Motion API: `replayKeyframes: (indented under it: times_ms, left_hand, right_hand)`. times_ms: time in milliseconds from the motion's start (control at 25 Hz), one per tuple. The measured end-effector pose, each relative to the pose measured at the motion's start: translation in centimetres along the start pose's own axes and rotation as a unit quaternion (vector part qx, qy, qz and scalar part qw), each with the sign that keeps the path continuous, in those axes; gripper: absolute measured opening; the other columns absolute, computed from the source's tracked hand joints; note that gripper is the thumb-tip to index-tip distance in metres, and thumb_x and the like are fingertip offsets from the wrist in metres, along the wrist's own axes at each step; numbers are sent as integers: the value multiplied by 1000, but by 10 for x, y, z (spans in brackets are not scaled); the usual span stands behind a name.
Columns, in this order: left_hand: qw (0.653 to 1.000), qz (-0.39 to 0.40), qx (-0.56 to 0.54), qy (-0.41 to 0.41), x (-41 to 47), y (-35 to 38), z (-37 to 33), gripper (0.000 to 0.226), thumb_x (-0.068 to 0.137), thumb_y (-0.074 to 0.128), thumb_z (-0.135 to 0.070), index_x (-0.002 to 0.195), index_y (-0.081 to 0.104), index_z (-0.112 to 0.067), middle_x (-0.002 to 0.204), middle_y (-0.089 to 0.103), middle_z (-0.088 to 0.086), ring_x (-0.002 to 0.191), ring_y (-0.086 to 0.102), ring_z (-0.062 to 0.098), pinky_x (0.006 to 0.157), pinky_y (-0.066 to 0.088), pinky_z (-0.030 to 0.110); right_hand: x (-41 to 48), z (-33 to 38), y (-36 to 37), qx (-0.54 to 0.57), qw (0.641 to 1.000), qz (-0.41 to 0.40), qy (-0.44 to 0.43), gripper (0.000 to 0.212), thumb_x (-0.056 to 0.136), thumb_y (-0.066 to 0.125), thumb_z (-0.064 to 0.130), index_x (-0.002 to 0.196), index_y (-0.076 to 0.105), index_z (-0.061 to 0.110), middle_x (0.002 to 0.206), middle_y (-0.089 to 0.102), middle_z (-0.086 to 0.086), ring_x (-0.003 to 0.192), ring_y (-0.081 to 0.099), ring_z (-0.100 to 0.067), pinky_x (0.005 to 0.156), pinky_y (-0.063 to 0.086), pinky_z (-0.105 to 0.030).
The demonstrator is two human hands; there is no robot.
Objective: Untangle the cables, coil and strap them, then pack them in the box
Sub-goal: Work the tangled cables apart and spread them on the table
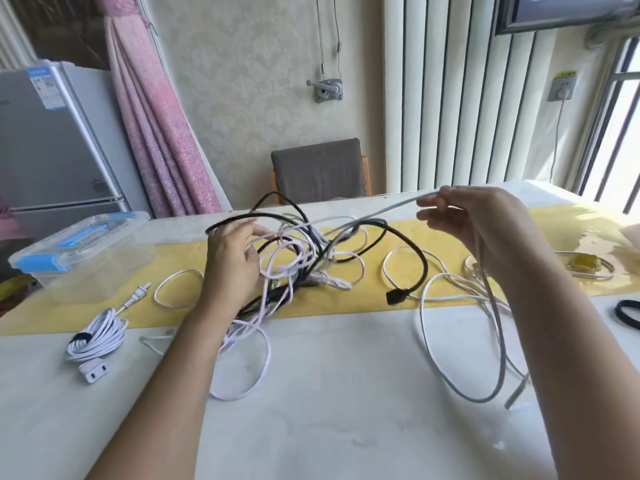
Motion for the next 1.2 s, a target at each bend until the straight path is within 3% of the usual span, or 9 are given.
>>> replayKeyframes:
  times_ms: [120,240,320,520,600,760,880,1000,1200]
  left_hand:
    - [993,35,-32,-109,-5,9,7,24,80,58,9,88,69,-12,95,69,4,97,62,25,83,40,24]
    - [966,128,-142,-174,-8,15,-2,28,83,56,3,76,66,-23,80,69,-10,88,68,17,83,50,26]
    - [930,200,-222,-214,-11,17,-18,25,81,51,-6,73,66,-24,77,69,-12,88,67,15,85,50,29]
    - [927,280,-171,-185,-29,16,-50,36,81,66,-53,78,59,-17,70,57,-13,68,55,3,64,40,20]
    - [933,295,-133,-160,-34,20,-54,26,75,72,-43,88,60,-25,83,65,-11,77,62,7,69,49,26]
    - [918,315,-191,-147,-43,35,-64,39,79,51,3,105,54,-25,104,64,-3,93,61,14,70,48,24]
    - [852,304,-375,-203,-39,34,-60,58,77,31,23,121,52,-7,115,65,7,100,61,16,70,49,19]
    - [746,297,-534,-265,-25,26,-41,57,70,29,28,113,55,0,111,67,12,94,66,19,68,49,23]
    - [975,178,-38,-128,-17,-3,-37,33,72,77,-7,85,50,-21,99,56,-5,92,58,16,78,44,26]
  right_hand:
    - [-3,2,-7,-262,964,-27,-14,24,90,50,6,69,62,0,53,59,-3,40,47,-12,49,39,-23]
    - [-8,2,-10,-650,752,93,59,22,92,48,5,88,69,7,85,71,-7,66,58,-18,61,42,-27]
    - [-14,-5,-2,-727,671,136,49,30,96,42,7,115,64,11,116,64,-8,99,57,-23,74,39,-27]
    - [-28,-7,18,-593,787,166,27,26,96,46,30,85,64,16,74,68,-1,62,53,-13,56,36,-27]
    - [-33,-7,26,-605,776,179,-13,31,89,59,42,70,65,19,67,62,0,62,50,-12,55,36,-28]
    - [-45,-39,61,-719,670,153,-104,14,87,63,23,99,65,16,98,66,-6,91,61,-25,64,40,-29]
    - [-45,-64,76,-713,668,147,-155,20,90,45,5,102,60,12,99,61,-7,94,60,-29,63,34,-29]
    - [-37,-66,74,-602,768,143,-166,18,93,46,11,88,63,17,78,51,-4,78,52,-29,59,29,-31]
    - [-25,-77,66,-536,827,150,-74,21,90,57,23,71,64,20,57,48,1,59,41,-19,50,29,-27]
Point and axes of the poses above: each hand's wrist, its own x-axis towards the middle knuckle, its own y-axis out of the palm, z = x × y, the point moved 1 cm from there along x, towards the middle knuckle
